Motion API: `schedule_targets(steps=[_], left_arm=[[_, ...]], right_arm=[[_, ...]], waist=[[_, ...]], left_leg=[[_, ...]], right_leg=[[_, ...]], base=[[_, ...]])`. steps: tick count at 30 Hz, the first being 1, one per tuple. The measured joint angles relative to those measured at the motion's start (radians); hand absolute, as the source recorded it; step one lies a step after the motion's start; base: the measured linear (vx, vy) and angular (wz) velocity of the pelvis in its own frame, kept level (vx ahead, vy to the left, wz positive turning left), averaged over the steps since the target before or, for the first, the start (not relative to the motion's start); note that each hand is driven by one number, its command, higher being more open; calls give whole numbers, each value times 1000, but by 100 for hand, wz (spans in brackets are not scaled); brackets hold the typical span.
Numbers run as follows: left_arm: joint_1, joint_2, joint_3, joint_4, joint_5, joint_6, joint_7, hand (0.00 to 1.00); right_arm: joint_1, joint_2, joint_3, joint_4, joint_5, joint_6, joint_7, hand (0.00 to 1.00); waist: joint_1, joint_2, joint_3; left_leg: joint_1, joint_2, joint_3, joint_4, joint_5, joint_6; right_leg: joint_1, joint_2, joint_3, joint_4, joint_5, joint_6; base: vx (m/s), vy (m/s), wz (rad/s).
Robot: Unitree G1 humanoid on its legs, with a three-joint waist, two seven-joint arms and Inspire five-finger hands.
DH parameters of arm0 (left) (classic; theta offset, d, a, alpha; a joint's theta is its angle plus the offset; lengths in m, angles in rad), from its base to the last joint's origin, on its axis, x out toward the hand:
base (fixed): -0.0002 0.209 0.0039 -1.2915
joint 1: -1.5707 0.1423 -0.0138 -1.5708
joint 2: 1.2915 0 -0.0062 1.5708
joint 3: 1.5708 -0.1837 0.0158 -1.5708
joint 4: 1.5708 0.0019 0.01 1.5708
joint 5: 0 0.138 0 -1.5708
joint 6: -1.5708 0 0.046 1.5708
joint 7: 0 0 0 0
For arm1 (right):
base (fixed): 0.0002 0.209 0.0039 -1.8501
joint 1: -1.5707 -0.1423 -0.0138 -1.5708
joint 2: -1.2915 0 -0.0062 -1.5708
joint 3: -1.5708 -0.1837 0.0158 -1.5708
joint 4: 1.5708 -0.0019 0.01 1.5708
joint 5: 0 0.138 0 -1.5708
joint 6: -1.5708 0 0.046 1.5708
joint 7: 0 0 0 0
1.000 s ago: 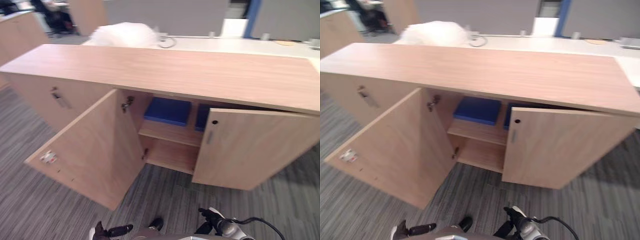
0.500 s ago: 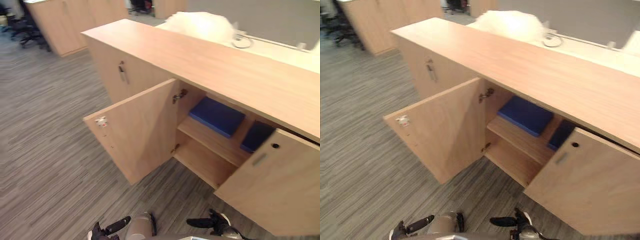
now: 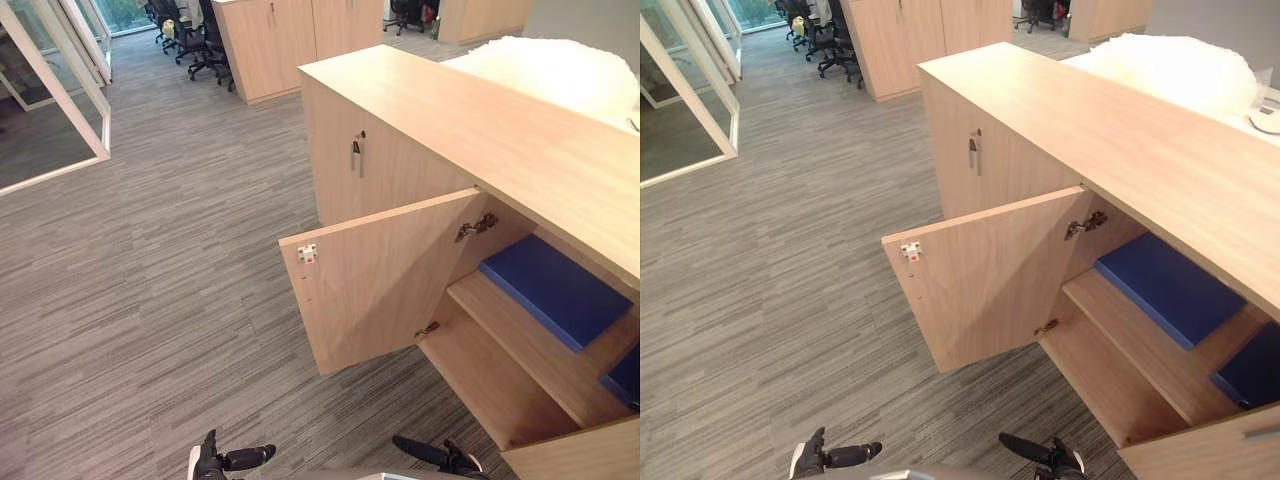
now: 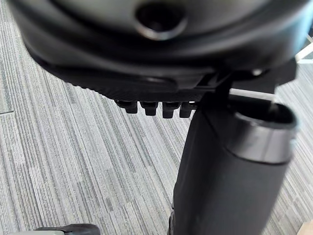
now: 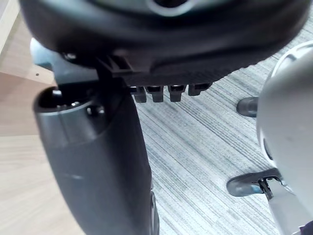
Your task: Walk over to the cabinet, pick up the folder, carry it to the office cabinet, place the folder inside the office cabinet, then close the office cabinet door
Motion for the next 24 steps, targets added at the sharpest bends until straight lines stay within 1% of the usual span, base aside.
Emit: schedule_targets(steps=[4,7,9,10,11,13,15,17,18,20,21,24], left_arm=[[36,0,-36,-139,1,2,-4,100],[36,-26,-55,-216,2,4,-3,100],[30,-38,-80,-278,4,8,-5,100],[24,-39,-79,-291,4,11,-5,100],[7,-39,-79,-321,4,21,-4,100],[-17,-38,-73,-389,6,28,0,100],[-60,-23,-67,-451,27,27,3,100],[-102,-8,-49,-459,33,28,6,100],[-123,-3,-22,-459,33,28,7,100],[-144,6,7,-456,26,29,8,100],[-164,24,26,-444,5,31,7,100],[-207,47,52,-417,-38,45,7,100]], right_arm=[[9,-15,-1,10,1,9,-14,100],[11,-18,-1,10,1,14,-14,100],[11,-18,-2,10,0,17,-14,100],[12,-18,-3,9,0,17,-14,100],[20,-19,-4,8,0,19,-14,100],[36,-26,-7,7,-1,21,-14,100],[61,-33,-14,8,-1,23,-12,100],[74,-37,-34,8,-1,25,-10,100],[80,-40,-38,9,-2,28,-6,100],[86,-43,-39,9,-2,31,-1,100],[87,-43,-40,9,-2,34,4,100],[86,-43,-42,8,-2,35,12,100]], waist=[[-14,-18,9],[-21,-25,13],[-41,-32,12],[-45,-32,12],[-52,-32,11],[-53,-29,12],[-62,-18,13],[-68,-7,14],[-73,0,14],[-91,4,13],[-97,4,13],[-98,4,13]], left_leg=[[4,11,15,0,-1,-2],[7,11,35,-1,-2,-4],[8,14,61,-1,-3,-5],[9,15,64,-1,-3,-5],[12,16,74,-1,-3,-6],[19,18,87,-5,-4,-6],[21,24,96,-6,-4,-7],[22,31,114,-6,-5,-7],[23,36,122,-6,-5,-8],[24,42,131,-6,-6,-9],[29,51,147,-6,-8,-12],[33,61,165,-6,-10,-16]], right_leg=[[4,11,18,-19,9,-7],[4,12,38,-33,16,-7],[5,16,58,-55,31,-7],[5,16,65,-59,34,-8],[5,17,74,-63,37,-8],[5,18,90,-66,39,-11],[6,25,98,-73,45,-14],[5,33,116,-85,54,-17],[5,39,126,-94,61,-21],[4,46,138,-99,65,-25],[4,53,153,-105,69,-30],[4,64,172,-116,77,-38]], base=[[3,-30,-13],[-18,9,-22],[-32,22,-28],[-35,22,-30],[-37,19,-27],[-38,8,-23],[-44,-9,-14],[-44,-11,-23],[-44,-12,-28],[-36,-20,-24],[-37,-33,-28],[-27,-32,-23]])
